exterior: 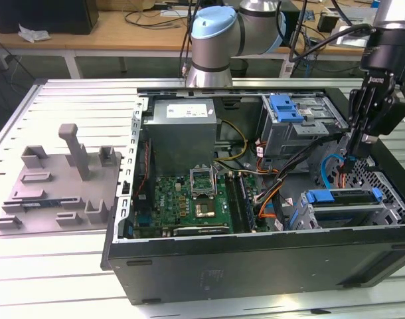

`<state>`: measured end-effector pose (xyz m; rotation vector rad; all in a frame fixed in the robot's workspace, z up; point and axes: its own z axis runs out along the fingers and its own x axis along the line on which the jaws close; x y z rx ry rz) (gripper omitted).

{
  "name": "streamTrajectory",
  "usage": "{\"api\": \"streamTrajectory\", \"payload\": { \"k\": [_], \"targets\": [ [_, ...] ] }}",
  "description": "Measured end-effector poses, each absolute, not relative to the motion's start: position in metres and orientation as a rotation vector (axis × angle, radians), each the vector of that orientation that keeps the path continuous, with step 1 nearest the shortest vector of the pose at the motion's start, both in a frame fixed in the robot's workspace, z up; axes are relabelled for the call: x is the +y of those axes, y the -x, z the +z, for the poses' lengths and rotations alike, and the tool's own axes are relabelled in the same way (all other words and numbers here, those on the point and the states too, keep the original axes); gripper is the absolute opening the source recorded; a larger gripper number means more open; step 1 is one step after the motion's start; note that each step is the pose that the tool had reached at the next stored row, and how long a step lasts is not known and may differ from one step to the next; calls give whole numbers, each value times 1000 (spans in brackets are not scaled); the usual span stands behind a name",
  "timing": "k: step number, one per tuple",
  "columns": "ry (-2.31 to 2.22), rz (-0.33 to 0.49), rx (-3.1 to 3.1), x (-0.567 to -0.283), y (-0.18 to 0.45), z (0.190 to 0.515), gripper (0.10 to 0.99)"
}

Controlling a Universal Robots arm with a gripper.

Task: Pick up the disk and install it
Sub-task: 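Insert the first disk wire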

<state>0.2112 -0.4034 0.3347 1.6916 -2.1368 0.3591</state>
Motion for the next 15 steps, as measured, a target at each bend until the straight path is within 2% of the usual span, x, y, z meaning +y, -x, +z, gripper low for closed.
{"api": "streamTrajectory", "payload": {
  "k": [15],
  "targets": [
    [-1667, 395, -2109, -396, -213, 331, 294]
  ]
}}
